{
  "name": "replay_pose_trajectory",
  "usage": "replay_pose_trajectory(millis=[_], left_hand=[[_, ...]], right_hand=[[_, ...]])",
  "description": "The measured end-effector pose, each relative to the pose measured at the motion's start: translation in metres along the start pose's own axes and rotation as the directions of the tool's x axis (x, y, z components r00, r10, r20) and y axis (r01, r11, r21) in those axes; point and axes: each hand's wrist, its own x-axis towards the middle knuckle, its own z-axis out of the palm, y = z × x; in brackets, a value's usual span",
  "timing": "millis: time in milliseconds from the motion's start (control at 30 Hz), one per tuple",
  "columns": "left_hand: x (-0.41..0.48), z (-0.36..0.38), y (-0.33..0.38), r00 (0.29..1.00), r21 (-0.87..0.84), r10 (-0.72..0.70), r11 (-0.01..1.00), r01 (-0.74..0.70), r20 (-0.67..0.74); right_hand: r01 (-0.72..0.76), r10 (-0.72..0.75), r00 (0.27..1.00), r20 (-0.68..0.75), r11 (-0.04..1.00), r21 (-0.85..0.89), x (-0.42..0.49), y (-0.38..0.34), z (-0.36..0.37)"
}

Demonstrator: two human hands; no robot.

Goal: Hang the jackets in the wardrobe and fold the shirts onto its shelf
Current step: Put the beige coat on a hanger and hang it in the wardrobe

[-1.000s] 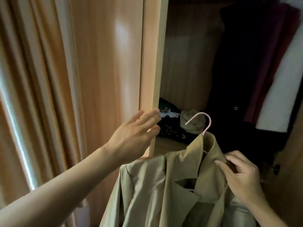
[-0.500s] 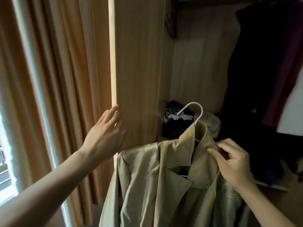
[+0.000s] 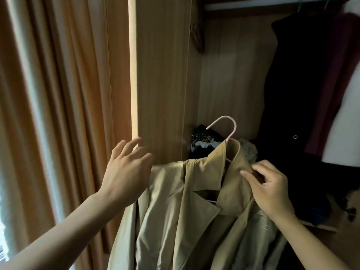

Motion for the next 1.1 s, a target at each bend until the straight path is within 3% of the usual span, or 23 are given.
replay_pose_trajectory(millis=[67,200,267,467,667,767,967,1100], left_hand=[[0.010,-0.003,0.019,0.998,-0.188,-0.044,0.981,0.036,-0.036],[0.042,0.015,0.048,0.998,-0.405,0.051,0.914,-0.029,0.044],[0.057,0.020,0.059,0.998,-0.463,0.051,0.884,-0.063,-0.038],[0.110,0.008,0.099,0.932,-0.492,-0.019,0.853,-0.173,-0.362],[0.192,-0.004,0.114,0.874,-0.498,-0.054,0.838,-0.223,-0.482],[0.228,-0.016,0.116,0.854,-0.519,-0.100,0.828,-0.213,-0.511],[0.272,-0.037,0.108,0.831,-0.521,-0.137,0.830,-0.201,-0.539],[0.279,-0.049,0.107,0.806,-0.481,-0.090,0.839,-0.255,-0.585]], right_hand=[[-0.018,0.018,1.000,-0.009,1.000,0.003,0.006,-0.001,-0.002],[-0.003,0.001,0.999,-0.052,0.999,-0.032,0.023,-0.005,-0.011],[0.012,-0.017,0.996,-0.088,0.999,-0.053,0.035,-0.006,-0.020],[0.087,-0.122,0.976,-0.180,0.978,-0.190,0.081,-0.014,-0.069],[0.102,-0.219,0.937,-0.273,0.917,-0.387,0.145,-0.026,-0.111],[0.033,-0.219,0.920,-0.326,0.870,-0.492,0.174,-0.035,-0.126],[0.177,-0.278,0.948,-0.152,0.863,-0.473,0.218,-0.054,-0.160],[0.165,-0.261,0.958,-0.120,0.841,-0.516,0.232,-0.057,-0.175]])
